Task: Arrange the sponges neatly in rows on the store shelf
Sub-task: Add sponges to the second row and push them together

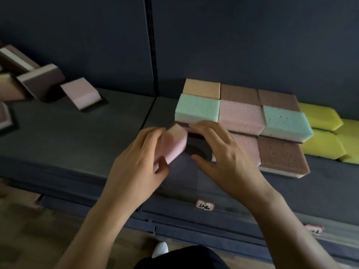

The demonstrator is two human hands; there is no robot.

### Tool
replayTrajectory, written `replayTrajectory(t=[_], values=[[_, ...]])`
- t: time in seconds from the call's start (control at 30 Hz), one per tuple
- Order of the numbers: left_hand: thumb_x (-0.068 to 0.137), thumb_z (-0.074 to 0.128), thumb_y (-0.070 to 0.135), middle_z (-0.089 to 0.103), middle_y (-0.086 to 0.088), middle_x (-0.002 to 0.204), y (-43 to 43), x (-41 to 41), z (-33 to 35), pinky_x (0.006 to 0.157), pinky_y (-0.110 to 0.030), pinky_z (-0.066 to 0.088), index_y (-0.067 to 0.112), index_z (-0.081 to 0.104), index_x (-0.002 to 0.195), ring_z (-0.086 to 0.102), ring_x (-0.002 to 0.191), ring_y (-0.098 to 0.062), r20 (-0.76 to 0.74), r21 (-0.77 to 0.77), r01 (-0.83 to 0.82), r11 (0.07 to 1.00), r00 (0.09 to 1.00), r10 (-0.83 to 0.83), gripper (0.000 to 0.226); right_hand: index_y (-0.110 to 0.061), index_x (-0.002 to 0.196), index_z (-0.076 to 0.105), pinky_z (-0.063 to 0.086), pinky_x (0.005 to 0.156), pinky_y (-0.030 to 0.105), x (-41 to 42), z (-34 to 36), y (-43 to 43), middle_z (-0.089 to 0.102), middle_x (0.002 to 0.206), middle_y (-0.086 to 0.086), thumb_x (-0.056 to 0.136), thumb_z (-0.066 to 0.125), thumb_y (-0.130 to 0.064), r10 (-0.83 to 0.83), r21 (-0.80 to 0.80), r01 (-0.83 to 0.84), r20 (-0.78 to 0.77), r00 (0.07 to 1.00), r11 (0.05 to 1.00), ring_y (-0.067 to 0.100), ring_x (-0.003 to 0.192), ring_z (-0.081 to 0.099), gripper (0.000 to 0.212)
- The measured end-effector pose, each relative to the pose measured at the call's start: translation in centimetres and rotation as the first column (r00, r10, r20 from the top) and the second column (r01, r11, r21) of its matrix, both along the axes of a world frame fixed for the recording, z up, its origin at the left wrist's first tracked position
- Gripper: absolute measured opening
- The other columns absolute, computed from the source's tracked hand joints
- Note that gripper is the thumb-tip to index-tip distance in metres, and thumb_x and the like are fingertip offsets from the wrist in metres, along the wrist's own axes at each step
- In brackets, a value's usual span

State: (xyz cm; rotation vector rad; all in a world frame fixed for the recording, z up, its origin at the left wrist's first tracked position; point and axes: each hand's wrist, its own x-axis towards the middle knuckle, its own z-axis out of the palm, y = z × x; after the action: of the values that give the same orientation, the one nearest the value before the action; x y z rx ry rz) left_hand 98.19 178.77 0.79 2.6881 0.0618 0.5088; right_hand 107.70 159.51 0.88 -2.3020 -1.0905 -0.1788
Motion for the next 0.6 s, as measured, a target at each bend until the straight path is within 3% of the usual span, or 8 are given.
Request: replayTrajectory(t=[0.13,0.27,0.4,0.6], values=[[0.076,0.071,0.014,0.047,0.011,0.133,0.4,-0.5,0.7,0.085,-0.02,0.048,0.018,0.046,0.135,0.052,0.112,-0.006,0.04,-0.077,0.17,0.982,0.985,-0.167,0.064,-0.021,0.151,0.032,0.043,0.107,0.028,-0.1,0.2,0.2,0.04,0.15,-0.003,0.086,0.073,-0.027,0.037,0.006,-0.037,-0.074,0.997,0.999,0.014,0.135,0.043,0.078],[0.079,0.067,0.023,0.045,0.011,0.137,0.2,-0.2,0.5,0.099,-0.016,0.043,0.021,0.038,0.143,0.047,0.122,-0.003,0.027,-0.122,0.27,0.955,0.963,-0.269,0.07,-0.021,0.138,0.05,0.05,0.094,0.029,-0.3,0.5,-0.5,0.056,0.129,-0.008,0.085,0.074,-0.025,0.065,0.07,-0.055,-0.146,0.987,0.996,0.006,0.115,0.056,0.058],[0.077,0.07,0.035,0.047,0.006,0.137,0.1,0.7,0.1,0.094,-0.025,0.049,0.017,0.041,0.14,0.05,0.119,-0.007,0.012,-0.058,0.292,0.955,0.957,-0.291,0.072,-0.022,0.129,0.053,0.053,0.09,0.028,-0.9,0.7,-2.4,0.057,0.123,-0.011,0.083,0.077,-0.027,0.004,0.104,0.013,-0.156,0.988,0.994,0.007,0.112,0.057,0.053],[0.08,0.073,0.03,0.055,0.008,0.122,-0.7,2.0,0.1,0.083,-0.027,0.054,0.015,0.054,0.125,0.057,0.107,-0.008,0.051,-0.083,0.366,0.927,0.93,-0.363,0.051,-0.022,0.128,0.052,0.052,0.093,0.029,-1.3,0.6,-4.3,0.056,0.123,-0.012,0.081,0.078,-0.032,-0.038,0.09,0.052,-0.146,0.988,0.995,0.008,0.114,0.055,0.055]])
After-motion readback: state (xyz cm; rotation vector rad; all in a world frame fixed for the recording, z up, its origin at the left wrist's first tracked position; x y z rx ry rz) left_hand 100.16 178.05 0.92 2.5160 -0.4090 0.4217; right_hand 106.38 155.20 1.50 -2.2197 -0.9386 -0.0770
